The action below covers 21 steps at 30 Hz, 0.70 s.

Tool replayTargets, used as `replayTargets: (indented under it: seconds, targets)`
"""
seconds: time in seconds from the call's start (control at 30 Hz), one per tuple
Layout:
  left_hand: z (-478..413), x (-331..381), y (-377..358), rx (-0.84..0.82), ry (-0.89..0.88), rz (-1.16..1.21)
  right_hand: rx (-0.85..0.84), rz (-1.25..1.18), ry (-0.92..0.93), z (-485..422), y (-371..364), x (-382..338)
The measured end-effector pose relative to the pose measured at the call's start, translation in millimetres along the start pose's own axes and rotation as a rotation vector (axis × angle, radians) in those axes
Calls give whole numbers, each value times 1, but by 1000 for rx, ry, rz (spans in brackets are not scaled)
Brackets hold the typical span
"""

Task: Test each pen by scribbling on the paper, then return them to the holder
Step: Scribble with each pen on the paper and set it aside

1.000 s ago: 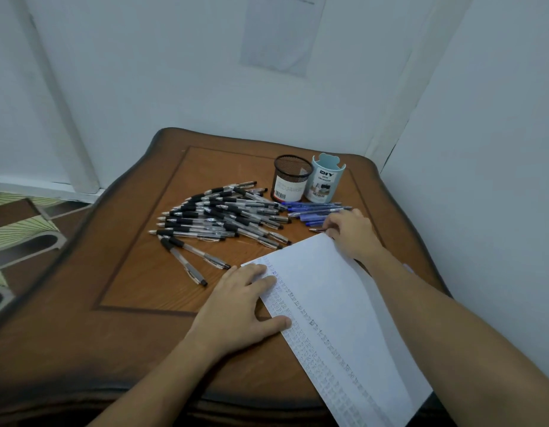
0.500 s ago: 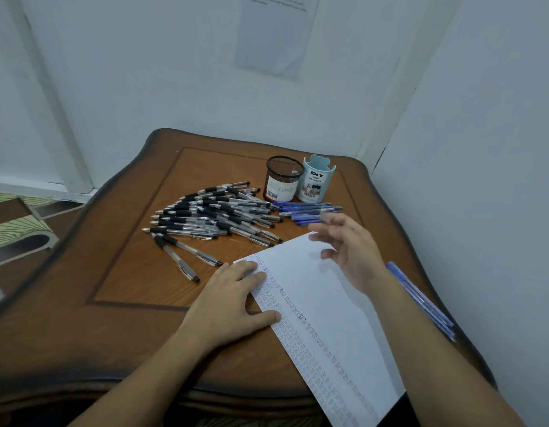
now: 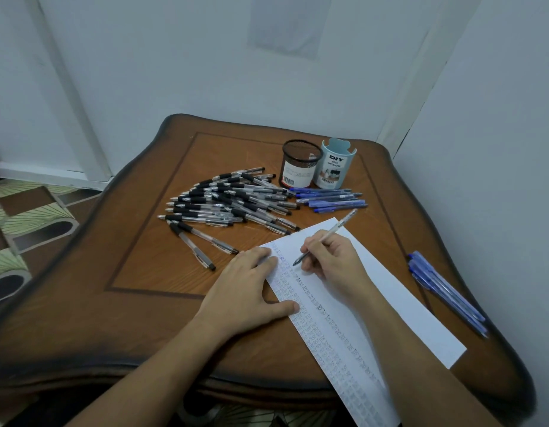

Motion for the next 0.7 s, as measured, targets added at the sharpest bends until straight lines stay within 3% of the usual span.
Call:
replayTargets:
  seconds: [0.2, 0.7]
  targets:
    - [-1, 0, 1, -16, 15, 15, -1, 258, 5, -1, -7, -1]
    - [-1, 0, -1, -12, 5, -10, -4, 273, 41, 11, -10, 5]
Point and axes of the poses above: each hand's wrist, its own z-axis away from the middle knuckle, its own y-axis out of the back of the hand, x = y × z, the point moved 4 cm from there along -z, towards the middle knuckle, and after that the axes turned 10 degrees about -x, right-handed, at the moved point
